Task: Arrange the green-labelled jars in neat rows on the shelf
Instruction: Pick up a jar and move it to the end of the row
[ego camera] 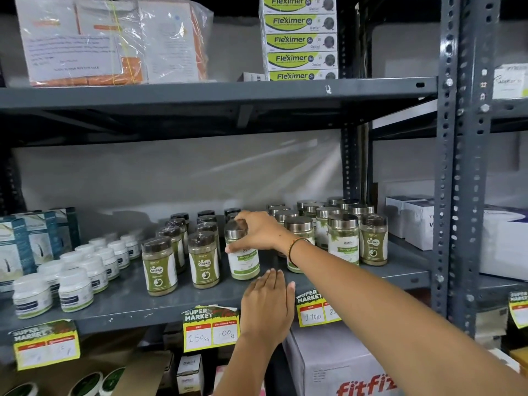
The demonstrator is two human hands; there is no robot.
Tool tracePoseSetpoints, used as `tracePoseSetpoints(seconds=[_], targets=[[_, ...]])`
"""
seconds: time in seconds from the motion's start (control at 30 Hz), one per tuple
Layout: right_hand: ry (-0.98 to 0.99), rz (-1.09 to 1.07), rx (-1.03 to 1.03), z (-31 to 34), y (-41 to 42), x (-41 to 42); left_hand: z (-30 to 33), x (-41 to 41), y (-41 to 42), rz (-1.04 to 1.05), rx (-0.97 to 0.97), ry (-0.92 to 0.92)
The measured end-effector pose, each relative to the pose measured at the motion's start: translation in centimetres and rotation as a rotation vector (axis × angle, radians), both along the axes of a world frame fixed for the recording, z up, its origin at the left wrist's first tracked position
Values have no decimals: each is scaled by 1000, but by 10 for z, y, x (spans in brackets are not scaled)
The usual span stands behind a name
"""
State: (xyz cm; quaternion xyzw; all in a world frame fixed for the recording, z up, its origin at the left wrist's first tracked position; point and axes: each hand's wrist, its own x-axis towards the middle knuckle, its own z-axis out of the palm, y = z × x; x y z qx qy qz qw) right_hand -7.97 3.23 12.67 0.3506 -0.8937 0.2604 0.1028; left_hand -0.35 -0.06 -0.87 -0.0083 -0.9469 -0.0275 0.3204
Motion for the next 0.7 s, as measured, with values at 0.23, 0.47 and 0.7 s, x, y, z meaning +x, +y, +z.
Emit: tracePoseSetpoints(seconds=[0.23,0.47,0.7], targets=[[20,15,-191,33,39,24,0,1,-1,-6,0,-5],[21,-121,-286,68,136,46,1,2,1,-6,-28,-12],[32,-372,-142,72,229,33,1,4,1,-6,-11,12]])
